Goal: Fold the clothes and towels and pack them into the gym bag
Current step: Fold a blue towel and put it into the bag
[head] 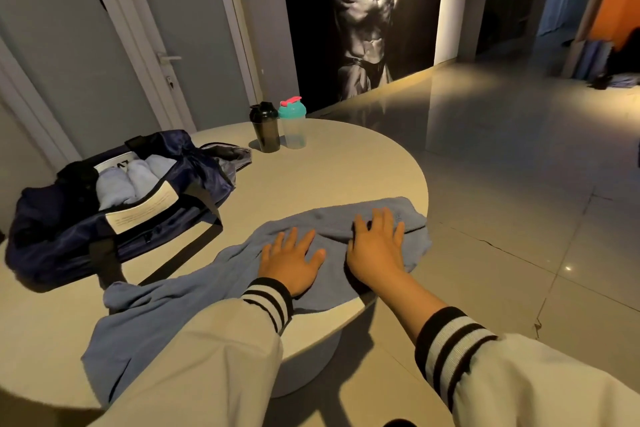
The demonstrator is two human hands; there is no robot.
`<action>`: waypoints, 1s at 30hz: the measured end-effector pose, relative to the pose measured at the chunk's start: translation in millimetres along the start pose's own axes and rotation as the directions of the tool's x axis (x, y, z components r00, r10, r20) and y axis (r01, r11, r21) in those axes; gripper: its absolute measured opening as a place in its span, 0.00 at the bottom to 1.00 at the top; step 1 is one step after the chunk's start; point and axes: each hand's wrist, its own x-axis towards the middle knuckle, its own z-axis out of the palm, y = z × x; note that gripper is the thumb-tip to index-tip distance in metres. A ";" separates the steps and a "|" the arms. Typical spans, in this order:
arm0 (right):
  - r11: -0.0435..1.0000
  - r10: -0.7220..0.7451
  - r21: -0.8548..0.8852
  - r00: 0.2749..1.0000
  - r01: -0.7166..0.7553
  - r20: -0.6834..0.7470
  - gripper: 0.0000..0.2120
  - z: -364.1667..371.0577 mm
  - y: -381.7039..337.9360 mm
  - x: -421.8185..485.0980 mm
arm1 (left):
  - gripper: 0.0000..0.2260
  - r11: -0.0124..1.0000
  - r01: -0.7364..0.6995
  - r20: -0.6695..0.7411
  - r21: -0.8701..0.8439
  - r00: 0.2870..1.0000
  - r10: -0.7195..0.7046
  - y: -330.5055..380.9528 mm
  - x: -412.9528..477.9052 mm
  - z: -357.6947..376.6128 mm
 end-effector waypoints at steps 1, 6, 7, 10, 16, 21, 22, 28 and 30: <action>0.995 -0.088 0.040 0.989 0.093 -0.122 0.20 4.6 -2.8 2.8 | 0.29 0.999 0.040 -0.024 -0.009 0.999 -0.041 -3.6 9.3 -1.4; 0.986 -0.155 0.046 0.985 0.159 -0.078 0.16 23.7 -10.7 14.5 | 0.19 0.999 -0.046 -0.423 0.006 0.905 0.044 -12.5 23.8 -7.0; 0.992 -0.120 0.040 0.991 0.122 -0.052 0.19 25.7 -9.2 17.7 | 0.16 0.993 -0.104 -0.484 0.053 0.867 0.116 -11.3 21.0 -6.7; 0.998 -0.069 0.002 0.997 0.069 -0.027 0.28 26.2 -7.5 18.9 | 0.17 0.981 -0.175 -0.367 0.085 0.910 0.194 -8.8 10.9 -1.6; 0.999 0.038 0.020 0.998 -0.037 -0.055 0.23 20.3 0.7 -2.8 | 0.26 0.965 -0.225 -0.098 0.134 0.966 0.239 2.0 -15.2 8.2; 0.982 0.177 -0.063 0.983 -0.179 -0.040 0.22 0.6 22.5 -22.3 | 0.26 0.957 -0.279 -0.055 0.076 0.957 0.283 28.5 -34.6 12.4; 0.985 0.159 -0.063 0.985 -0.163 -0.063 0.23 -2.5 25.1 -25.8 | 0.26 0.957 -0.286 -0.059 0.050 0.956 0.289 33.1 -36.3 14.0; 0.983 -0.130 0.139 0.988 0.118 0.078 0.20 -6.2 21.4 -38.3 | 0.14 0.945 -0.236 -0.472 -0.228 0.875 0.105 32.2 -53.6 7.8; 0.998 -0.052 0.026 0.988 0.049 0.147 0.20 -8.4 21.5 -38.5 | 0.14 0.996 -0.059 -0.490 -0.063 0.871 0.020 15.9 -60.9 1.4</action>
